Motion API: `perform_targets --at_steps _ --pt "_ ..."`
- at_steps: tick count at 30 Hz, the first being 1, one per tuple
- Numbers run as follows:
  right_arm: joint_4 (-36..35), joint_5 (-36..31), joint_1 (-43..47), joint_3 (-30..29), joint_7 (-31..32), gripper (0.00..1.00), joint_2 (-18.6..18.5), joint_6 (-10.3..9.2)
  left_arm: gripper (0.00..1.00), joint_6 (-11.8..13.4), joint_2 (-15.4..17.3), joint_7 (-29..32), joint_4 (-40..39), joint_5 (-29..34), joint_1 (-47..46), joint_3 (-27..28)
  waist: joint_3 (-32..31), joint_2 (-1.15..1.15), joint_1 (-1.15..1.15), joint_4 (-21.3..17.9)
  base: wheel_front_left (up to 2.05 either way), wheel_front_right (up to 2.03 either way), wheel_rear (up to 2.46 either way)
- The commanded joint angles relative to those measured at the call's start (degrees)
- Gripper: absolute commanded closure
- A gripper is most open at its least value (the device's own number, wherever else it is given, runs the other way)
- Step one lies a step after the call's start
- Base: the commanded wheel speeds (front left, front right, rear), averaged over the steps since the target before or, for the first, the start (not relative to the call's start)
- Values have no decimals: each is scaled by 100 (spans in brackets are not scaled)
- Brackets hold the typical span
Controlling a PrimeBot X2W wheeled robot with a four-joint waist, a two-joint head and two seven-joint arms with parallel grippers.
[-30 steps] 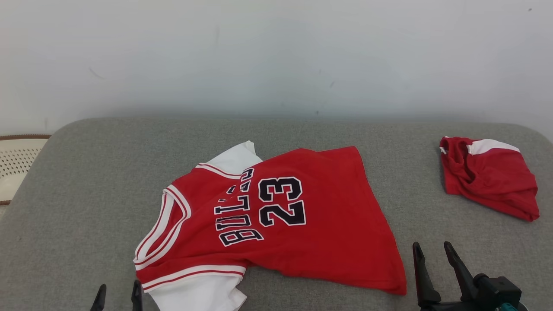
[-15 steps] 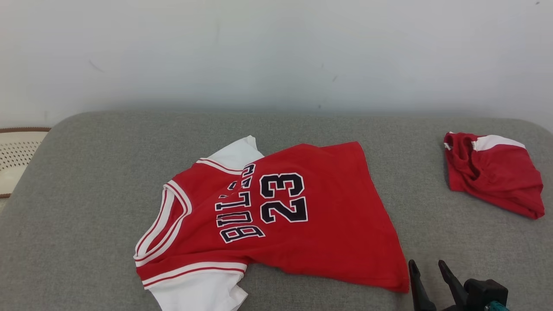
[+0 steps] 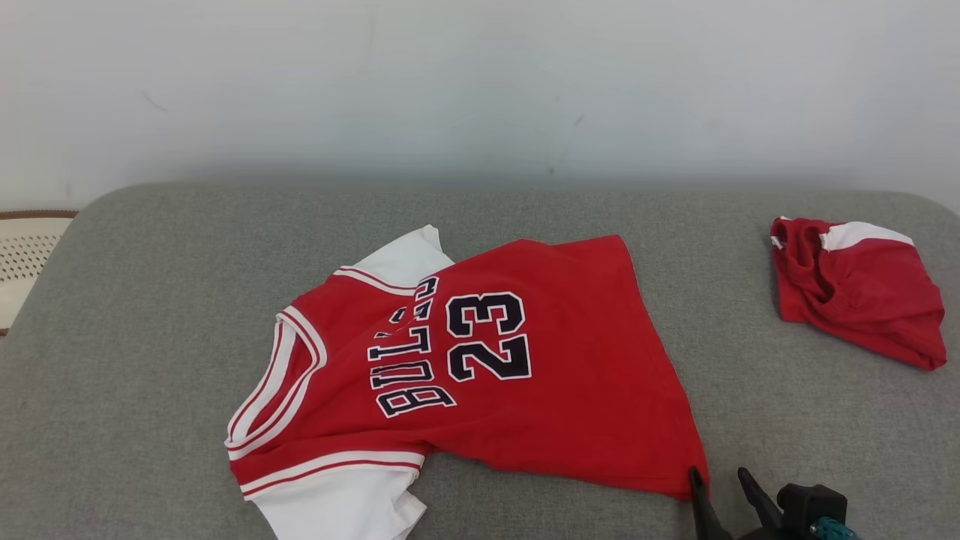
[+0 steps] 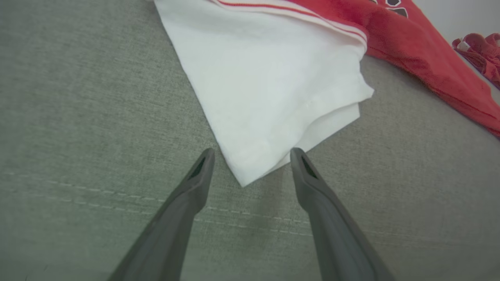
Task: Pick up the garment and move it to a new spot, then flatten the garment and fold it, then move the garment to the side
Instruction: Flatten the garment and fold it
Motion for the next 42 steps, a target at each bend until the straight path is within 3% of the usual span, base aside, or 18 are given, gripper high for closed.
perform_targets --at_steps 1,8,13,14,15,16,17,28,36,42 --pt "68 0 -50 17 -41 0 12 -5 0 33 12 -30 46 -7 -36 -45 15 0 0 -7 0 0 0" --pt "720 71 -368 169 -140 0 55 -5 0 131 9 -24 296 -248 -184 -228 102 0 0 -8 0 0 0" --pt "1122 181 -543 315 -225 0 92 -5 0 57 8 -20 488 -361 -297 -358 112 0 0 15 0 0 0" --pt "1190 190 -574 352 -238 9 101 -5 27 30 8 -20 532 -419 -330 -396 117 0 0 20 0 0 0" --pt "1253 211 -615 382 -270 56 108 -5 65 7 7 -20 535 -490 -369 -420 126 0 0 25 0 0 0" --pt "1303 218 -654 404 -293 69 117 -5 81 -10 3 -20 559 -493 -403 -459 136 0 0 29 0 0 0" --pt "1345 240 -680 427 -317 100 127 -5 100 -20 -5 -20 570 -496 -430 -488 146 0 0 34 0 0 0" --pt "946 503 -808 611 -530 100 -19 -5 100 89 78 -28 -445 -90 -355 -31 146 0 0 92 0 0 0" --pt "26 957 -981 953 -442 100 -395 -5 100 96 602 -28 -1592 390 -622 361 194 0 0 10 0 0 0" --pt "-542 1378 -1488 1190 -165 100 -639 -5 100 -83 1082 337 -2024 524 -1340 383 376 0 0 -83 0 0 0"
